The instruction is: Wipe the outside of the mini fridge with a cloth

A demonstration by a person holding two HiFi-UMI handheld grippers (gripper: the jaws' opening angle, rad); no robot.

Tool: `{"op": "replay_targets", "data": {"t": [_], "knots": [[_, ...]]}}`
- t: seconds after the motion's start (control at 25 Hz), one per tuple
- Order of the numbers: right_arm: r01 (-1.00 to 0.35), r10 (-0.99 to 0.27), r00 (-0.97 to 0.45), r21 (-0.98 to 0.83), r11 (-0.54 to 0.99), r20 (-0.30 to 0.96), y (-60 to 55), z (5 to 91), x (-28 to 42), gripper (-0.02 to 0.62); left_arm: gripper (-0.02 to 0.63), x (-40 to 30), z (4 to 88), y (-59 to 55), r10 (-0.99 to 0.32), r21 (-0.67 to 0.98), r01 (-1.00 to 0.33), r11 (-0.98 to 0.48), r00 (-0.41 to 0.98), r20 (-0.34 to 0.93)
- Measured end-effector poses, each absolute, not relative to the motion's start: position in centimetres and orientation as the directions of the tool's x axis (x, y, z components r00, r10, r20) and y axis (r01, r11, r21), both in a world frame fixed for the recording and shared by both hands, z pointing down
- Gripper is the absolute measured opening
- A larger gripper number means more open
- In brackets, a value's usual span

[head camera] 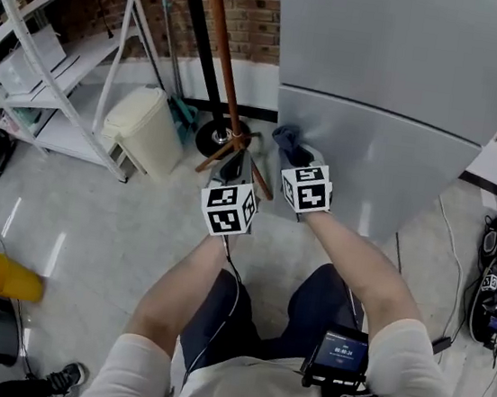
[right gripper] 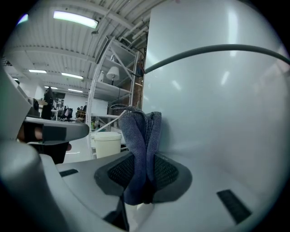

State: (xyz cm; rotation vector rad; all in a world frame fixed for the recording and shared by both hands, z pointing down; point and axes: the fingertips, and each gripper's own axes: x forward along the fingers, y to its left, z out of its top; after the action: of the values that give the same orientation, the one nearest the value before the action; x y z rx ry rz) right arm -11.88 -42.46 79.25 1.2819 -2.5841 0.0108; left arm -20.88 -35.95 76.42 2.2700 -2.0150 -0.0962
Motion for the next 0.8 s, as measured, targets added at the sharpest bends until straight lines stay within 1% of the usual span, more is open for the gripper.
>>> {"op": "replay_targets", "data": {"t": [0.16, 0.28, 0.52, 0.8], "knots": [[-0.799, -0.801, -0.562, 0.114, 0.590, 0.206, -42.6, 79.4, -12.2, 0.104, 0.000, -22.5, 77.0, -35.7, -0.994, 0.120, -0.987, -0.103, 0.107, 0.032], [-0.788, -0.790, -0.574, 0.116, 0.605, 0.216, -42.5, 79.4, -12.5, 0.104, 0.000, -22.3, 77.3, -35.9, -0.993, 0.122, -0.987, -0.109, 0.114, 0.035], [-0.804, -0.804, -0.553, 0.111, 0.584, 0.218, -42.2, 79.2, -10.6, 0.104, 0.000, -19.4, 77.5, -36.7, -0.986, 0.119, -0.980, -0.158, 0.163, 0.038], [-0.840, -0.836, -0.502, 0.107, 0.533, 0.221, -41.8, 79.2, -5.4, 0.104, 0.000, -14.6, 77.4, -37.7, -0.972, 0.128, -0.965, -0.227, 0.233, 0.030]]}}
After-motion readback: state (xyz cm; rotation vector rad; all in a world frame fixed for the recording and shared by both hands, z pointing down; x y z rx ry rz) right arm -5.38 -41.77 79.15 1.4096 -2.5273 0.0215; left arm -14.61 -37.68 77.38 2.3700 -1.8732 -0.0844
